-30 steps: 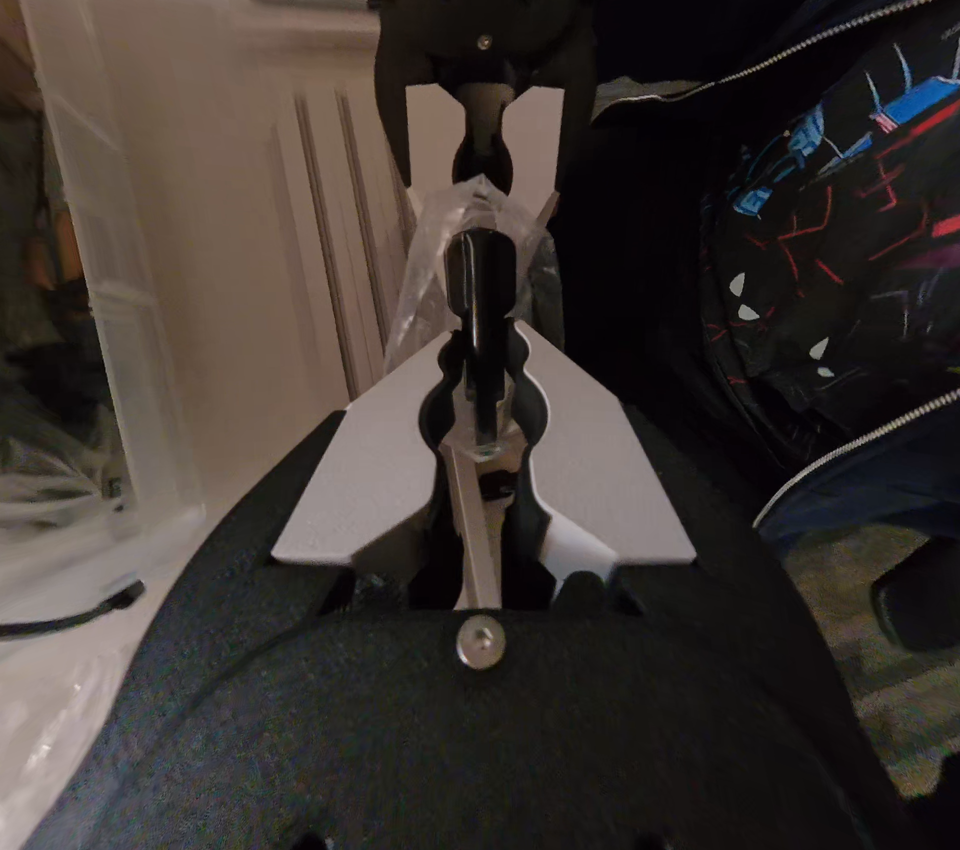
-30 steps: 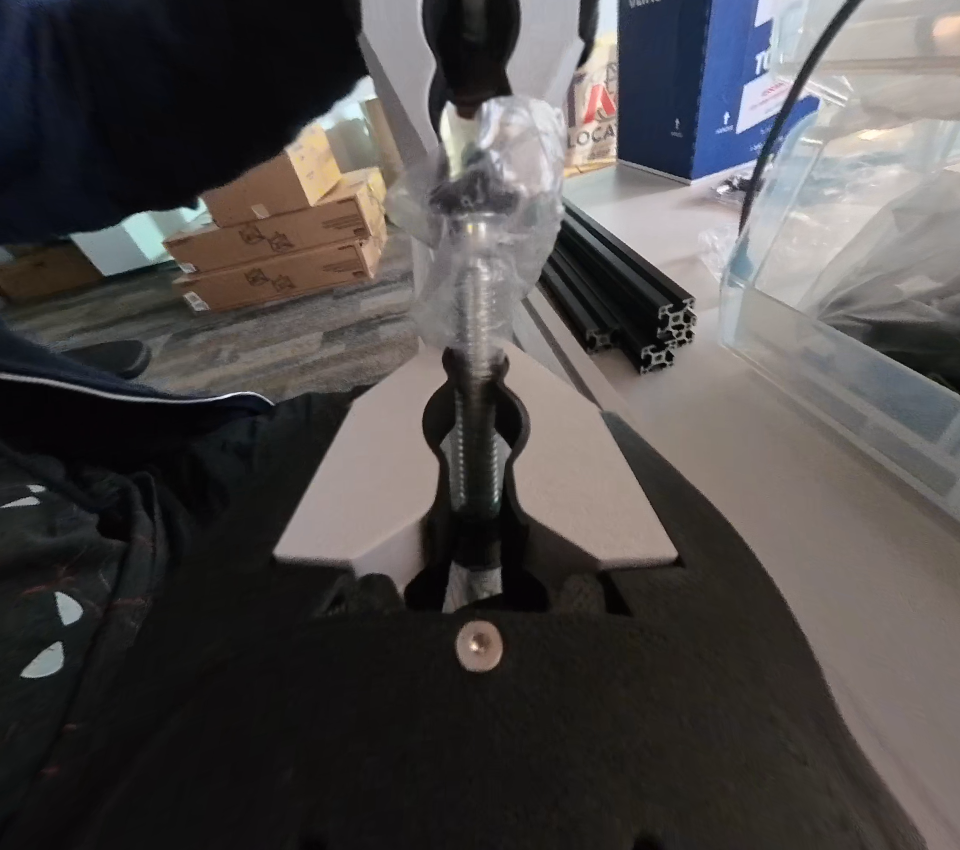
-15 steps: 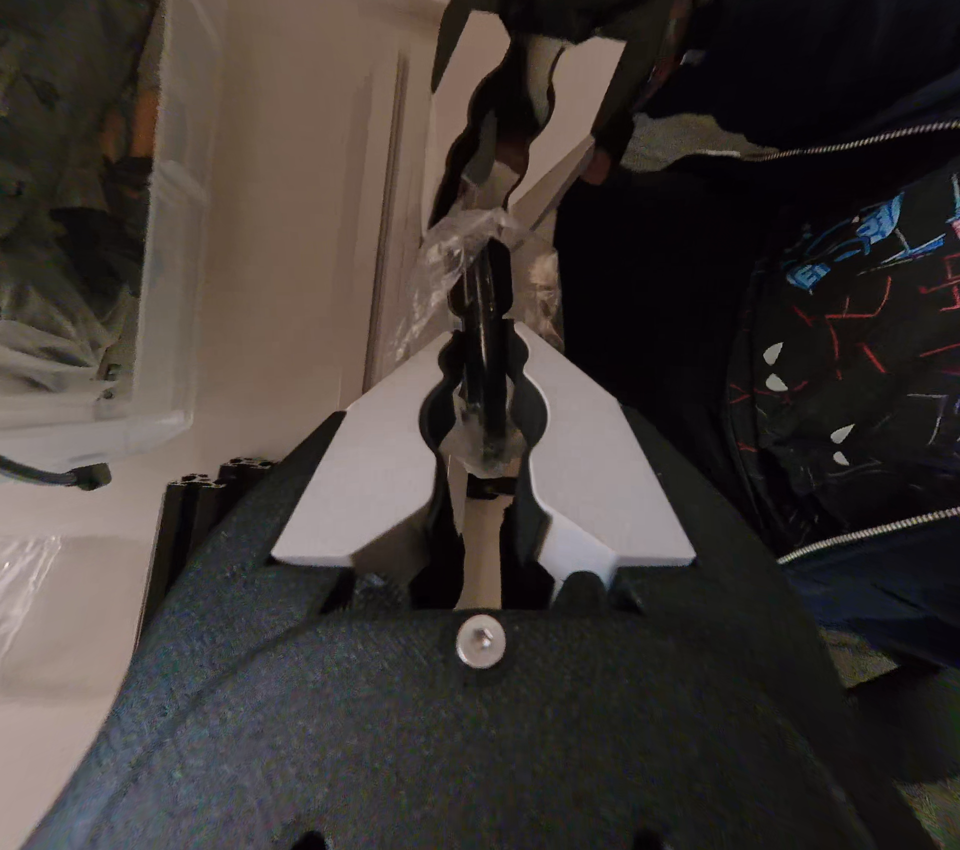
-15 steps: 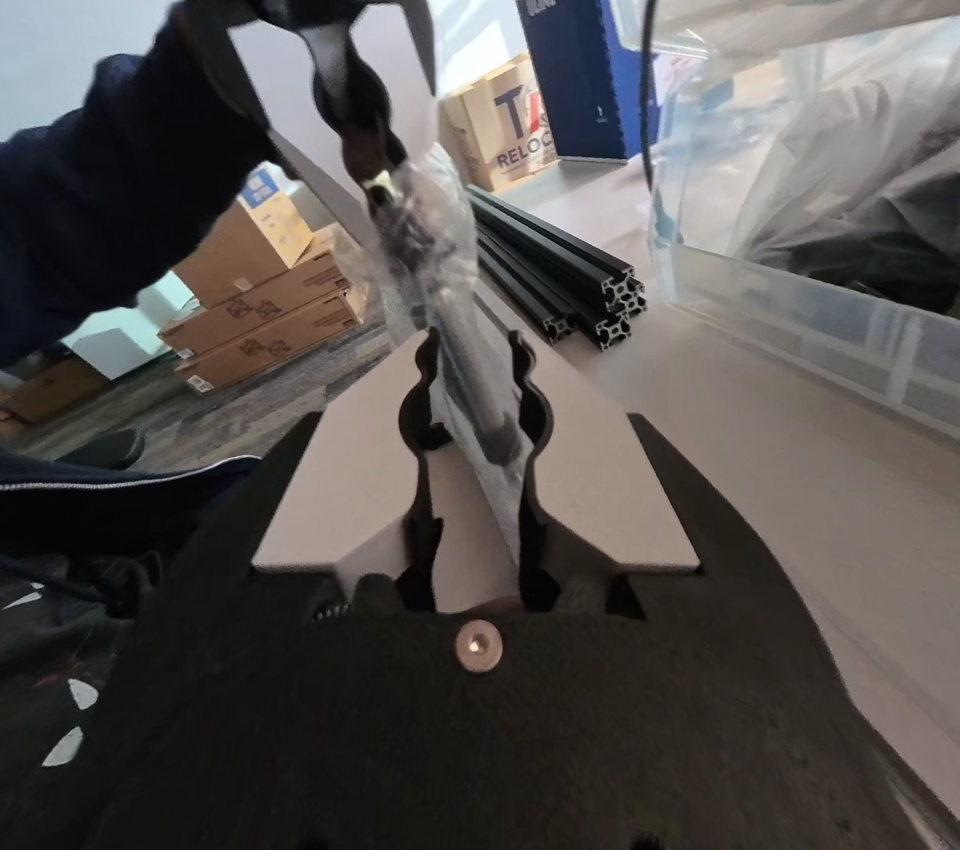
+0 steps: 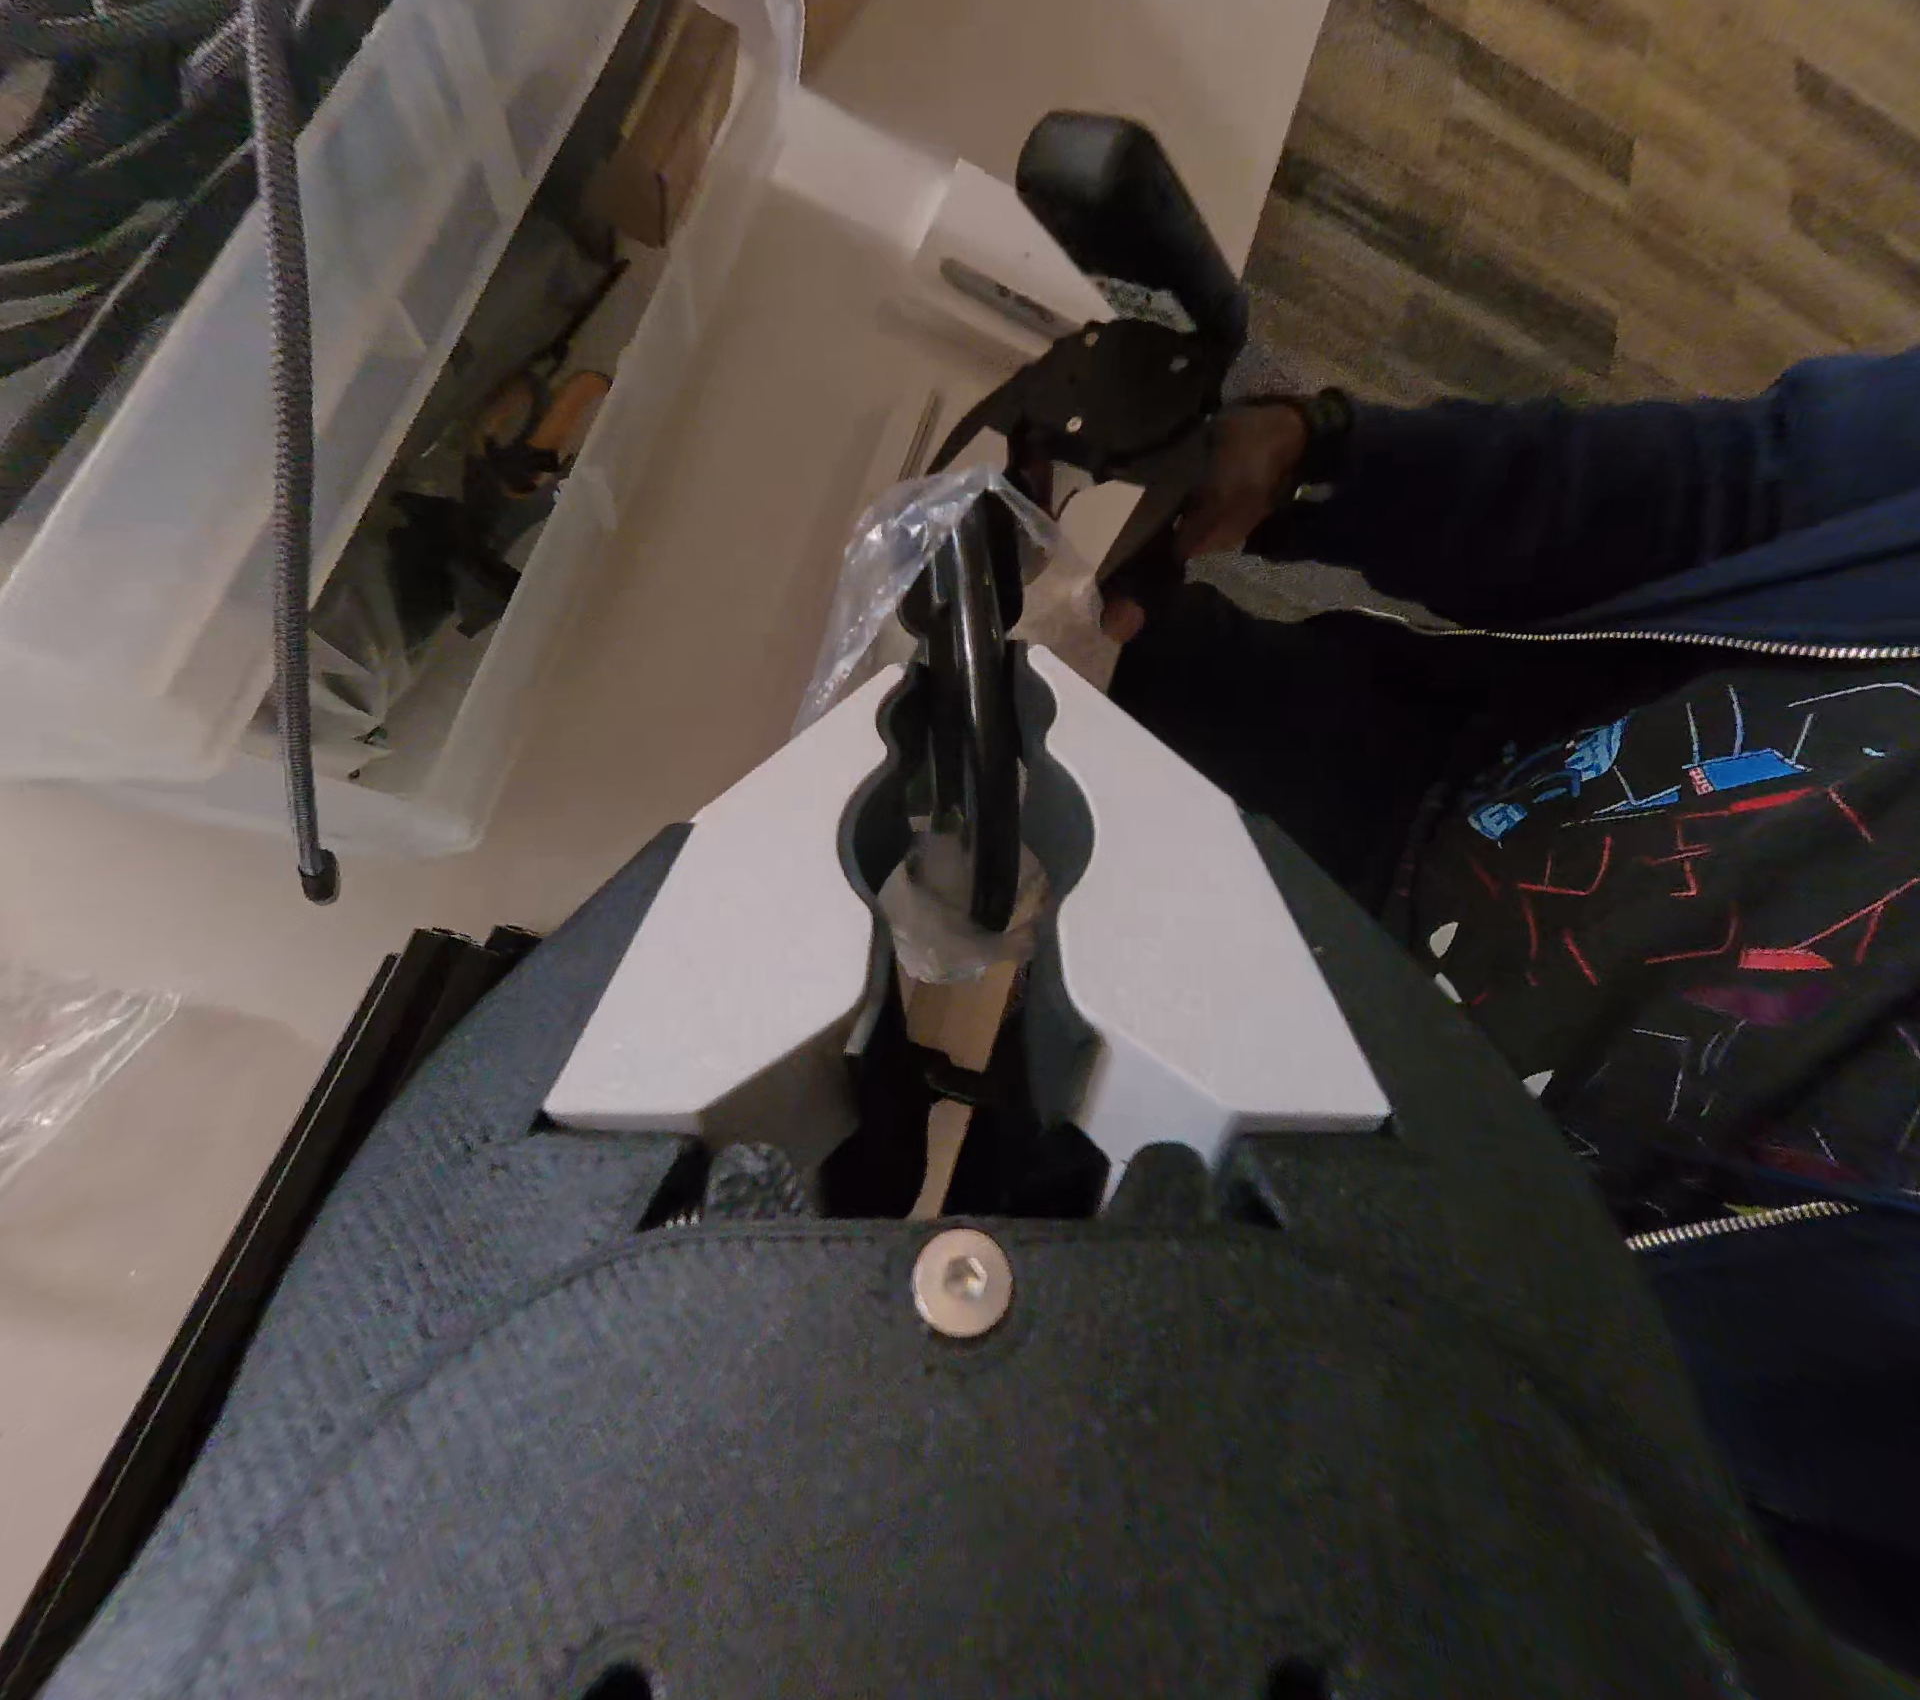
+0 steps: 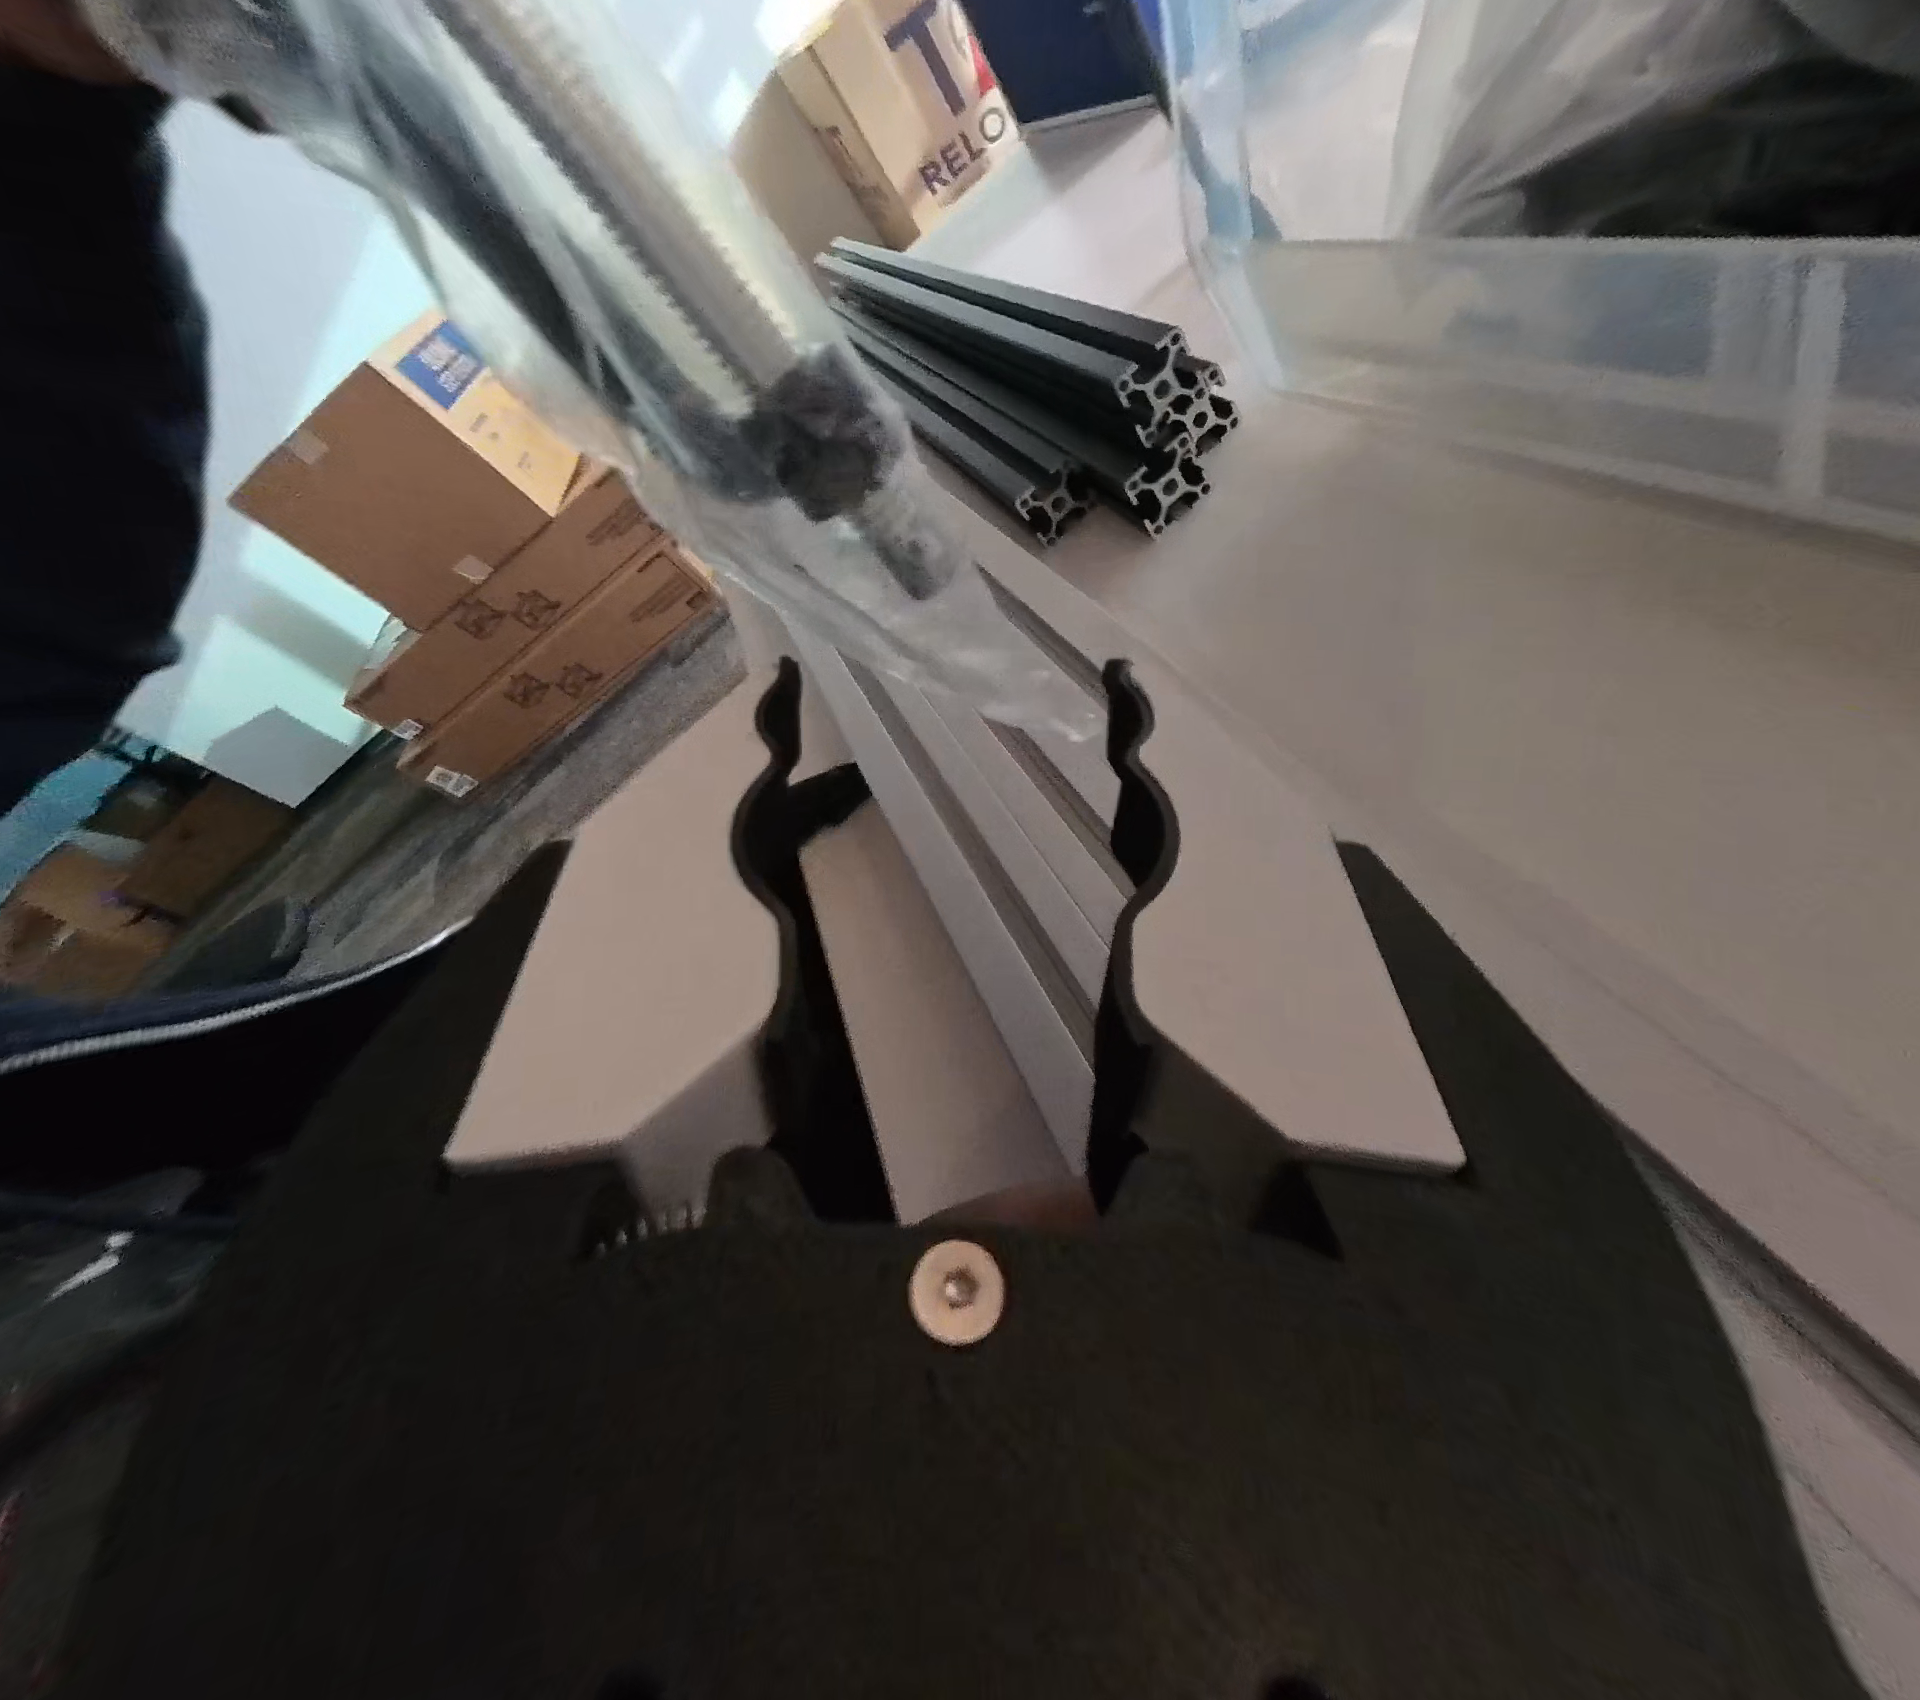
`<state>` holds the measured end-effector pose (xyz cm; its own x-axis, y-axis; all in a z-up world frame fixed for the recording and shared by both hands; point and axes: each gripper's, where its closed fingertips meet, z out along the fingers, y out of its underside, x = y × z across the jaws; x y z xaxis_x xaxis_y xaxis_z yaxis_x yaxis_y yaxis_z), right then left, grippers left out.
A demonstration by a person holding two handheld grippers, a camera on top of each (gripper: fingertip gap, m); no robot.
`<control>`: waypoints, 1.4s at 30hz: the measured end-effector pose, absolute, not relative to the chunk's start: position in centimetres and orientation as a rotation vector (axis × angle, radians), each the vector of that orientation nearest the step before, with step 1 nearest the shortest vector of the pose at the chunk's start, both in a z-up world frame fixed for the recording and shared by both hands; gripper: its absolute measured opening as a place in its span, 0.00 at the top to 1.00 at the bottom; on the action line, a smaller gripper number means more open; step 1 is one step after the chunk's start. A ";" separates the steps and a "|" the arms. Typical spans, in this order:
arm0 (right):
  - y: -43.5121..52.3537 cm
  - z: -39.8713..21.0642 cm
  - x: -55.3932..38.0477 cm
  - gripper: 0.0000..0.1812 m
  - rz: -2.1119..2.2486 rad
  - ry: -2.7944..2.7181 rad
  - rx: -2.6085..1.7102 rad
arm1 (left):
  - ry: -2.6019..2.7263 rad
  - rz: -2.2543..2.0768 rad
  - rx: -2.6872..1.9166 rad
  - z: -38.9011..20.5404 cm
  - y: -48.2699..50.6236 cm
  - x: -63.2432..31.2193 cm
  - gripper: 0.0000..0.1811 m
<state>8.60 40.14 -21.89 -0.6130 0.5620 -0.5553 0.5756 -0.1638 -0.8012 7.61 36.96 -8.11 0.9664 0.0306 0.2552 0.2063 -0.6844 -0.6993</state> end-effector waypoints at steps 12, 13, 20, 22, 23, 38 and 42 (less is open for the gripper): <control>39.6 -24.0 7.1 1.00 -1.879 1.914 1.627 | -0.221 -0.249 -2.231 -5.7 35.4 7.0 0.87; 39.9 -24.2 7.0 1.00 -1.867 1.915 1.655 | -0.227 -0.239 -2.215 -5.2 35.1 6.7 0.87; 42.3 -24.7 6.5 1.00 -1.776 2.019 1.842 | -0.300 -0.170 -2.053 -0.5 31.5 4.5 0.87; 42.8 -24.9 6.3 1.00 -1.754 2.025 1.886 | -0.326 -0.135 -2.019 0.7 30.1 3.7 0.87; 43.0 -24.8 6.1 1.00 -1.749 2.024 1.911 | -0.340 -0.116 -2.008 1.3 29.3 3.3 0.87; 31.2 -20.2 -0.4 1.00 -1.704 2.210 1.833 | -0.658 0.124 -1.960 2.1 16.7 -3.0 0.87; 26.9 -20.9 -3.8 1.00 -1.637 2.132 1.853 | -0.733 0.130 -1.928 0.8 14.1 -4.2 0.87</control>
<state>-3.83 26.93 -20.93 -0.3505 0.8000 -0.4870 0.6771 -0.1428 -0.7219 -4.16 14.07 0.78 0.8086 0.5435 0.2253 0.4330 -0.2903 -0.8534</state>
